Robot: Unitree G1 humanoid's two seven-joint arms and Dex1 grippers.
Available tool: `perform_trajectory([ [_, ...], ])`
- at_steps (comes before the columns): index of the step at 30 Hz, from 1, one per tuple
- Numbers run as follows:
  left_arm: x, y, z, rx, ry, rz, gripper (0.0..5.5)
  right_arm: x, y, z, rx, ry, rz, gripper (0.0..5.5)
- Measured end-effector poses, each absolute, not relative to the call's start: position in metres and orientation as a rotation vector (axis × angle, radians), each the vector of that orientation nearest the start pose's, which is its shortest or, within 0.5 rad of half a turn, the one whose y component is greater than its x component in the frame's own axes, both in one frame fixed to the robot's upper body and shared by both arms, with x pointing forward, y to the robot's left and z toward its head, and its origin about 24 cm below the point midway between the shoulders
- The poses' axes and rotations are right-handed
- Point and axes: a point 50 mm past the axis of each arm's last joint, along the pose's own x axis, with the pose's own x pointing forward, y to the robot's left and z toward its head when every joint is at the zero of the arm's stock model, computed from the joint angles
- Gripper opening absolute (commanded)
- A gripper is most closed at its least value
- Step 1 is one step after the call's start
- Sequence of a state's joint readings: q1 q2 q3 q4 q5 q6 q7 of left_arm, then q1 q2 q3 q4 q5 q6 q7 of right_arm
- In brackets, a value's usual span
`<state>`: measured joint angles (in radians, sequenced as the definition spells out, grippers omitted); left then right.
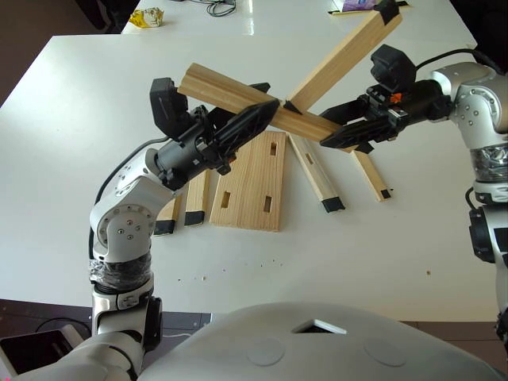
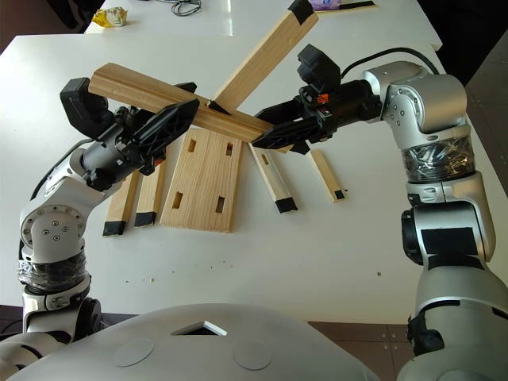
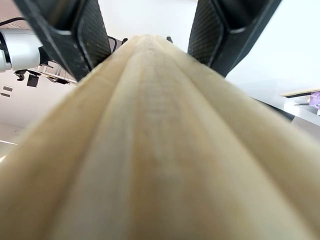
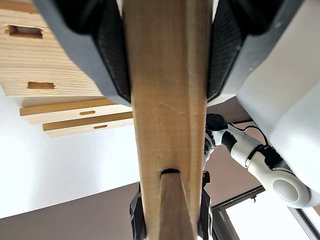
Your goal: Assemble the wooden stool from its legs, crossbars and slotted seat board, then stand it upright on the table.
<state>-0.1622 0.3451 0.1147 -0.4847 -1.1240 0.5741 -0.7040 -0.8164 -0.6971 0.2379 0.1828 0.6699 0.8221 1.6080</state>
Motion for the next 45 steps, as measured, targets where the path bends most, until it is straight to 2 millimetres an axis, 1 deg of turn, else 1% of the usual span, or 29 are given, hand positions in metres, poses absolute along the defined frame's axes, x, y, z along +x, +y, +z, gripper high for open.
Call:
perform_trajectory([
  [6,0.226,0.139,0.178,-0.576,-0.248,-1.209,2.05,0.299,-0.155,0.197,0.1,0.409,1.768,2.06],
  [10,0.227,0.142,0.176,-0.577,-0.242,-1.207,2.05,0.299,-0.153,0.192,0.106,0.39,1.759,2.06],
  [11,0.228,0.143,0.176,-0.577,-0.24,-1.206,2.05,0.299,-0.153,0.191,0.104,0.386,1.758,2.43],
  [14,0.229,0.146,0.177,-0.572,-0.246,-1.191,2.05,0.299,-0.155,0.189,0.093,0.383,1.731,2.74],
  [21,0.229,0.149,0.178,-0.561,-0.255,-1.179,2.05,0.3,-0.159,0.184,0.082,0.394,1.698,3.75],
  [22,0.228,0.15,0.178,-0.561,-0.256,-1.178,2.05,0.3,-0.159,0.183,0.078,0.397,1.692,3.83],
  [24,0.228,0.15,0.178,-0.56,-0.257,-1.177,2.05,0.301,-0.159,0.182,0.08,0.4,1.681,4.18],
  [30,0.23,0.162,0.175,-0.503,-0.235,-1.149,2.05,0.305,-0.167,0.178,0.081,0.408,1.615,4.21],
  [35,0.232,0.172,0.173,-0.469,-0.213,-1.139,2.05,0.302,-0.174,0.17,0.1,0.402,1.577,4.21],
  [38,0.234,0.178,0.171,-0.411,-0.179,-1.142,2.05,0.3,-0.177,0.167,0.074,0.39,1.566,4.21],
  [41,0.237,0.192,0.168,-0.332,-0.118,-1.137,2.05,0.297,-0.188,0.16,0.024,0.374,1.51,4.21],
  [45,0.237,0.207,0.176,-0.237,-0.076,-1.167,2.05,0.295,-0.199,0.154,-0.007,0.331,1.42,4.21],
])
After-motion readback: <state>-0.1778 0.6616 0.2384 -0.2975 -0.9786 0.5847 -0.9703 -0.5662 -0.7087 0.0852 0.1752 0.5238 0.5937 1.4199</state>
